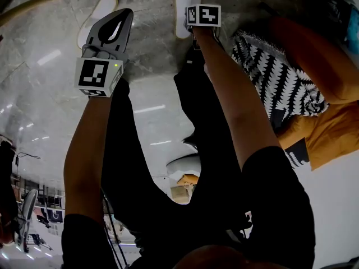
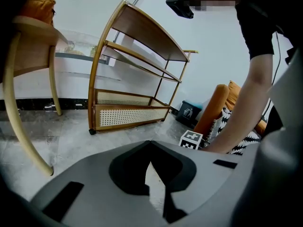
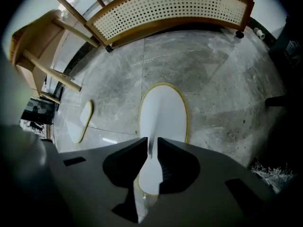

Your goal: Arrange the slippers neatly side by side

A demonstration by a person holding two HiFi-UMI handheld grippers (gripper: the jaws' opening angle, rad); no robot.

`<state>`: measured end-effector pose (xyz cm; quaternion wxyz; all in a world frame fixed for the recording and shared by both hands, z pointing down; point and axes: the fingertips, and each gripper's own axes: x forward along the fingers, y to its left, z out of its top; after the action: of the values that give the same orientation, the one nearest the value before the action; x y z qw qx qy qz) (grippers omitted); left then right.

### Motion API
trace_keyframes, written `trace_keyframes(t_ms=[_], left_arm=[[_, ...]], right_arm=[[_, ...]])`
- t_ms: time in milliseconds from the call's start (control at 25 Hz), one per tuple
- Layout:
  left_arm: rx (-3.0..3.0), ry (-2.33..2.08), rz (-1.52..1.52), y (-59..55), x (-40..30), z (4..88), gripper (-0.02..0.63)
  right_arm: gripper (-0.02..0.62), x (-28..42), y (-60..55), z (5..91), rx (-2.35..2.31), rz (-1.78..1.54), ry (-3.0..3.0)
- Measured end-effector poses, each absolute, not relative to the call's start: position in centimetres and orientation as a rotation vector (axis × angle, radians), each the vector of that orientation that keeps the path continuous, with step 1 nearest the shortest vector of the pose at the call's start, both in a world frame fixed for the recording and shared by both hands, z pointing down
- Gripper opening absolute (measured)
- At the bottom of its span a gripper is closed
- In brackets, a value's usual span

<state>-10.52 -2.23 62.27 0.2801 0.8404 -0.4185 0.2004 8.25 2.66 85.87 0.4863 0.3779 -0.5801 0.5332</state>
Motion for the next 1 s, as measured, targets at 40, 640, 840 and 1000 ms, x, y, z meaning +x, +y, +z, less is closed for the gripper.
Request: trace_keyframes(t_ms=[40,640,840,1000], left_arm=[[2.254,-1.122,0.537,-2.2,-10.4,62.2,0.015],[2.233,-1.127,0.508,-2.1,-11.7,51.6,0.015],[2.211,-1.152,0.461,-1.9,-11.4,45.3,0.014],[2.218,-1.182,0.422,-2.7,-11.7,41.2,0.015]], right_arm=[[0.08,8.3,2.7,85.8,0.917,1.303,-1.415],[0.054,5.5,1.1,68.9,1.031,1.296,-1.696],[0.044,2.5,-1.5,57.3,1.135,1.313,-1.927],[0.041,1.3,-4.6,48.7,1.257,1.284,-2.092]])
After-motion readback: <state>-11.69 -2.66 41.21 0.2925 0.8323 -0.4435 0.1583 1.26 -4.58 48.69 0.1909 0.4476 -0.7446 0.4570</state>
